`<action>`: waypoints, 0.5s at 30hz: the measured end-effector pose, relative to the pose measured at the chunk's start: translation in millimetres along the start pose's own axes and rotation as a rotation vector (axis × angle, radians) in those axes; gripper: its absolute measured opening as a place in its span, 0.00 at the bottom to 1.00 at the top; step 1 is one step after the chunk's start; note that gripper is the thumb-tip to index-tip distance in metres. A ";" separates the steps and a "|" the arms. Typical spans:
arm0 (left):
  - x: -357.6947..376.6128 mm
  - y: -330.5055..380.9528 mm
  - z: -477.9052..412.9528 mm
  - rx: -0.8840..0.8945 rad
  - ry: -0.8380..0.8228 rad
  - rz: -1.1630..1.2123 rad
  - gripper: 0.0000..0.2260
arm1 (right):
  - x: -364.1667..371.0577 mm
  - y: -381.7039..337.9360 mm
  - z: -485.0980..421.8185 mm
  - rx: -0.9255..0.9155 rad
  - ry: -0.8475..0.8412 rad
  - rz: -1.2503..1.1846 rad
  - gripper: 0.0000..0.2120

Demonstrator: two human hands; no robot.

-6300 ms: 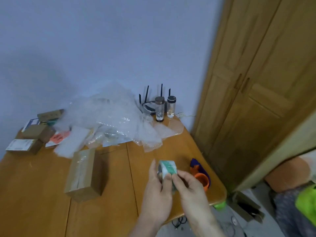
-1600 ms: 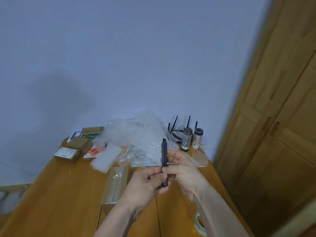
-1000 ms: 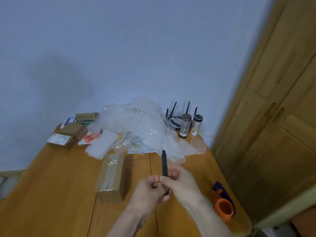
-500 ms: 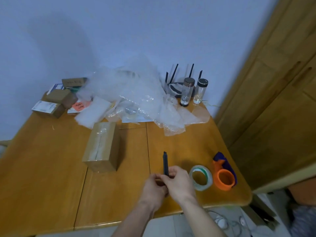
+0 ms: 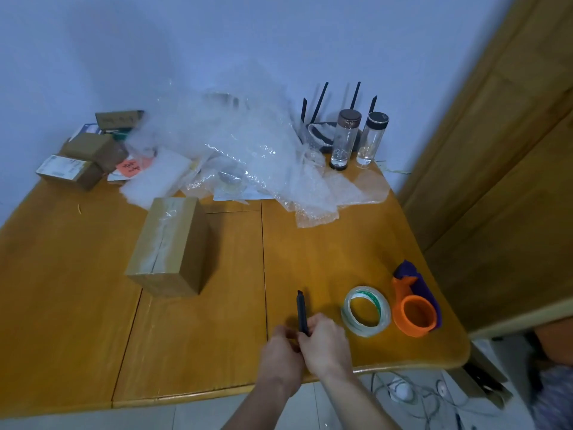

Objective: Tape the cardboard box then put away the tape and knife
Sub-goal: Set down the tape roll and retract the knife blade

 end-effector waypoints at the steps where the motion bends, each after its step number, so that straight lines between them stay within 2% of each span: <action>1: 2.1 -3.7 -4.3 -0.003 0.005 -0.011 0.08 | 4.4 2.5 -4.0 0.001 -0.005 0.009 0.09; 7: 6.8 -21.4 -31.0 0.002 0.041 0.014 0.09 | 20.2 3.1 -28.4 -0.040 0.036 0.075 0.11; 15: 5.4 -25.0 -42.2 0.050 0.084 0.040 0.04 | 20.8 -0.6 -35.7 -0.080 0.088 0.130 0.11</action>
Point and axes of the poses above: each hand's wrist, its own z-axis away from the middle knuckle, its own x-axis out of the palm, y = z × x, the point moved 7 cm from there along -z, towards the middle knuckle, and after that the axes turned 9 degrees about -y, right-handed, at the moved point
